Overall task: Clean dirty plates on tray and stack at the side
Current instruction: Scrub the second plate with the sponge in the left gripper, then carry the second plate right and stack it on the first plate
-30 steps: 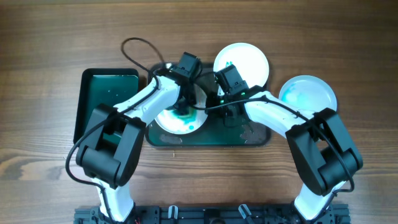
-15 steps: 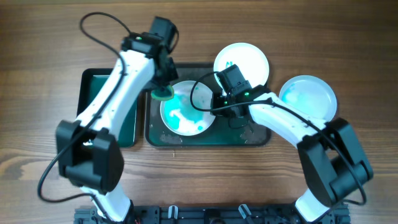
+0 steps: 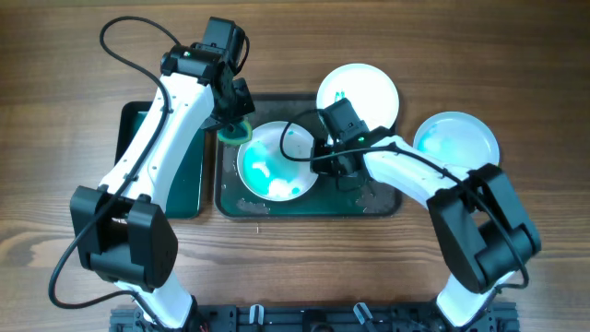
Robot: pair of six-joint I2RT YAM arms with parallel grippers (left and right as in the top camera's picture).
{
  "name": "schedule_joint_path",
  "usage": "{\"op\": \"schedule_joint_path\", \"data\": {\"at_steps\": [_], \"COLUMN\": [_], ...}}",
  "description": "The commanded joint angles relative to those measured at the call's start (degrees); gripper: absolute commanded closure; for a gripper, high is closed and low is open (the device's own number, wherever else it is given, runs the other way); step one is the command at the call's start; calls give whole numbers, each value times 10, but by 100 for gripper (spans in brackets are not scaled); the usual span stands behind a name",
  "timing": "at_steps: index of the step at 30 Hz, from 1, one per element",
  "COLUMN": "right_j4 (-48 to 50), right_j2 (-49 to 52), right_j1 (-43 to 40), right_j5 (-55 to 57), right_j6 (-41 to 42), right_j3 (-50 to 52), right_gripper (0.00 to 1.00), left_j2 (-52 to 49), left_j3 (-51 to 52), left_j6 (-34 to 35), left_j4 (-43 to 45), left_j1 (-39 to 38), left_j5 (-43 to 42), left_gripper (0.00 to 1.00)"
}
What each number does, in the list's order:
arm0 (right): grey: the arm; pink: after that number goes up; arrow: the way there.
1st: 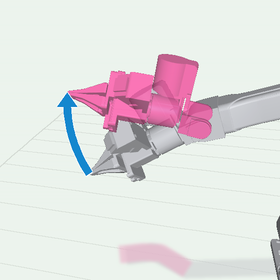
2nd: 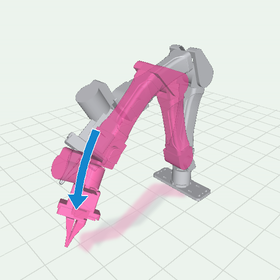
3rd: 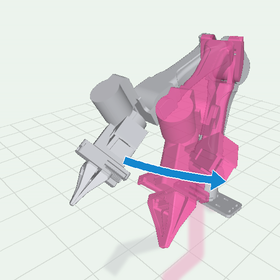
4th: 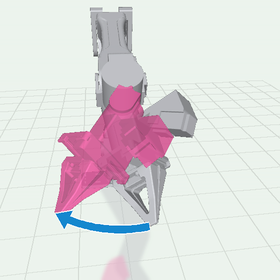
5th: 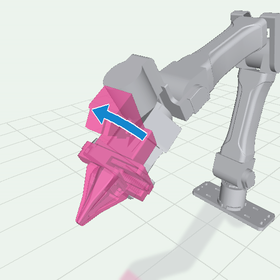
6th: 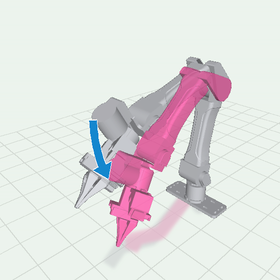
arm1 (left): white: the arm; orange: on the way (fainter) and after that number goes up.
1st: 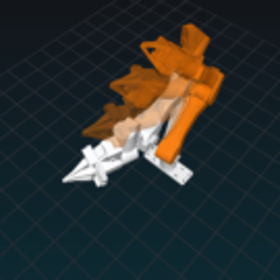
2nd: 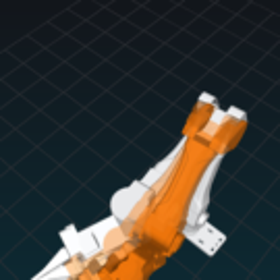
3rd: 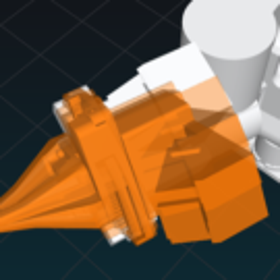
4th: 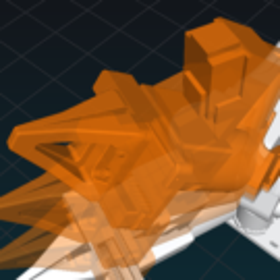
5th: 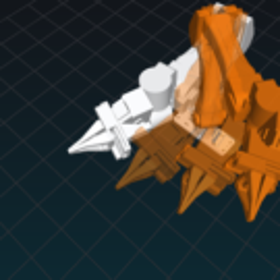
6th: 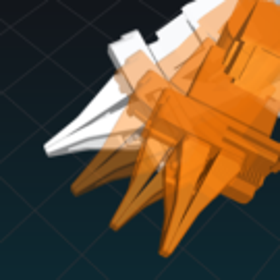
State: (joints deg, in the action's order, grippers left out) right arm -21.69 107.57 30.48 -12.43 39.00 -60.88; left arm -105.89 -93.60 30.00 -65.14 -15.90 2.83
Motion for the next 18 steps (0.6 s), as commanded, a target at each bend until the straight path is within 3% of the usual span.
{"op": "schedule_joint_path", "data": {"at_steps": [1, 5, 12, 18], "right_j4": [11, -10, -109, -161], "right_j2": [27, -15, -226, -249], "right_j1": [-2, -2, 77, 205], "right_j5": [-38, -18, 376, 729], "right_j6": [17, 3, -117, -170], "right_j3": [-3, -5, -12, -12], "right_gripper": [96, 96, 96, 96], "left_j2": [7, 7, 7, 7], "left_j3": [-8, -8, -8, -8], "left_j6": [-13, -11, -11, -11], "left_j4": [2, 2, 2, 2], "left_j1": [-1, -1, -1, -1], "left_j5": [-9, -9, -20, -24], "left_gripper": [96, 96, 96, 96]}}
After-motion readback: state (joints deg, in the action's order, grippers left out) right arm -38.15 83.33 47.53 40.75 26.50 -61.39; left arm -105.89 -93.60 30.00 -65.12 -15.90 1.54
